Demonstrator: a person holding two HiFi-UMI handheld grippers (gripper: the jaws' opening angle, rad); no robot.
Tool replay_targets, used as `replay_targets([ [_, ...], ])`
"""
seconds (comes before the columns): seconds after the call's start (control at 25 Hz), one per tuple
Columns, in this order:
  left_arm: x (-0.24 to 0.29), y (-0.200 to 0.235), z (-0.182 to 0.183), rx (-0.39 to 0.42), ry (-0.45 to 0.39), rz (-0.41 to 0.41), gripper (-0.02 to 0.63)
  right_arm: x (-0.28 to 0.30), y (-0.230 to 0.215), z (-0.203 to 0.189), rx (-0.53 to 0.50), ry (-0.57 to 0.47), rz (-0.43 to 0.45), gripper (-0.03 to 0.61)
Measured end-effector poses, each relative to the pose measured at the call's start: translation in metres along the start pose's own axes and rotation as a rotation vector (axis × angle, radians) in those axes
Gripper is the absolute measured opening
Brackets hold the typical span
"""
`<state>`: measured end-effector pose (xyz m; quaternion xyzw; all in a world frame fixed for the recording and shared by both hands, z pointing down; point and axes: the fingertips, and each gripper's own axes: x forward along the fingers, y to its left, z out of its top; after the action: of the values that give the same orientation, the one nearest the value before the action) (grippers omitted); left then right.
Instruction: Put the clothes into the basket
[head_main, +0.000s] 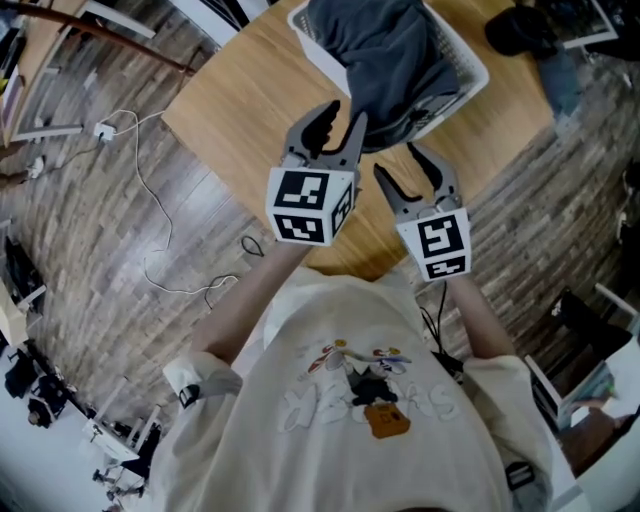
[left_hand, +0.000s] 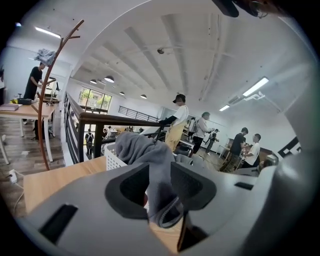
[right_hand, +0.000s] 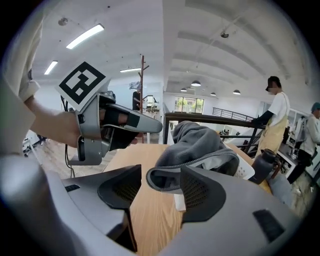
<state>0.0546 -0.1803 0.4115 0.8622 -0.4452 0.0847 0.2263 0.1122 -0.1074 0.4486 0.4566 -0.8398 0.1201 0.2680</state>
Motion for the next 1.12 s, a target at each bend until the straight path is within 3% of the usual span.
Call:
replay_targets([
  [0.12,-0.008,0.007,-0.008,-0.003,0.008,0.029,0.075,0.005,0.009,-0.004,-0.054,0.006,0.019,0.239],
  [0.28,-0.018,0.015,-0.019,-0.019,0.021,0.053,0.003,0.021,0.021,-0.007,-0.256,-0.007,0.052,0.238],
  [0.52,-0.031,0.017,-0.041,-0.046,0.072,0.037,0.002,0.046,0.04,-0.022,-0.417,0.09,0.156,0.238],
  [0.88,-0.044,0.026,-0.064,-0.095,0.126,0.039,0.002,0.067,0.043,-0.035,-0.441,0.224,0.126,0.171],
  [1.12,-0.053,0.033,-0.074,-0.117,0.135,0.04,0.002,0.083,0.038,-0.038,-0.454,0.256,0.058,0.114],
])
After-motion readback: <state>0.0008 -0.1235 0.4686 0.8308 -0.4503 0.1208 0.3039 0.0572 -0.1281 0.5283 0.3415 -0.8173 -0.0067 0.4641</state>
